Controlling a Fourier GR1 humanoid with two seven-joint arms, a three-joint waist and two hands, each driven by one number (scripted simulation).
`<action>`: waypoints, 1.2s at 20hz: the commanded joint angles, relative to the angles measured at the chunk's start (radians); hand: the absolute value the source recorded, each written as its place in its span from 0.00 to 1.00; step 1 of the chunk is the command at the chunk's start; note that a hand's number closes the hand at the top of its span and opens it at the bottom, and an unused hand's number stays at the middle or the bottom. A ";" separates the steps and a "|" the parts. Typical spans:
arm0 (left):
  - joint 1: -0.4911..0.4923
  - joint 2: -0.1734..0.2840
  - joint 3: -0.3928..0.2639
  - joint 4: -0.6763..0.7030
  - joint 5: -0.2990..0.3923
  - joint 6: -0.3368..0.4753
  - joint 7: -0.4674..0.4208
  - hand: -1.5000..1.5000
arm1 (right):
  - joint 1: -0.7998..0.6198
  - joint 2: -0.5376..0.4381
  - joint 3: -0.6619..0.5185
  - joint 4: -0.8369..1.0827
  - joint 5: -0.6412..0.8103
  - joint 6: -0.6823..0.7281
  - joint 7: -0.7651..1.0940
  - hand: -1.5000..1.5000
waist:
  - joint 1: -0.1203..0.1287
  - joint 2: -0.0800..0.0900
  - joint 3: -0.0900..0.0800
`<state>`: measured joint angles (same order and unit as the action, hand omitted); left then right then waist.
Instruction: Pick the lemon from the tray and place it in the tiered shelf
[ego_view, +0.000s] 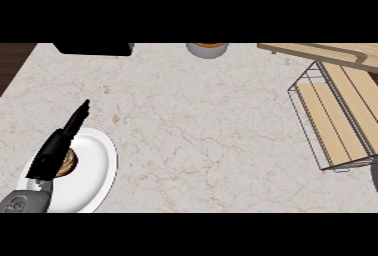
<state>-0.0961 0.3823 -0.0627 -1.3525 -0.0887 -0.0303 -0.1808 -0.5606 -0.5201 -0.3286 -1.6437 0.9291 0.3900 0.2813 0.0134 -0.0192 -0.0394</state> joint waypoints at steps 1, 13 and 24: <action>0.011 0.017 0.014 -0.001 0.014 -0.022 -0.023 0.50 | 0.077 0.051 -0.084 0.142 -0.033 -0.046 0.009 1.00 | -0.003 0.028 0.042; -0.008 0.003 0.020 0.010 -0.002 -0.006 0.014 0.50 | 0.008 0.107 -0.315 0.024 -0.273 -0.211 -0.104 0.00 | -0.025 0.018 0.041; 0.020 -0.002 0.035 -0.016 -0.006 -0.015 0.030 0.50 | 0.123 -0.169 -0.728 0.043 -0.592 0.076 0.105 0.00 | -0.044 0.011 0.039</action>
<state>-0.0881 0.3811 -0.0342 -1.3679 -0.0920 -0.0435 -0.1509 -0.4910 -0.5913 -0.9233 -1.6179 0.4569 0.3419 0.3313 -0.0237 -0.0077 -0.0019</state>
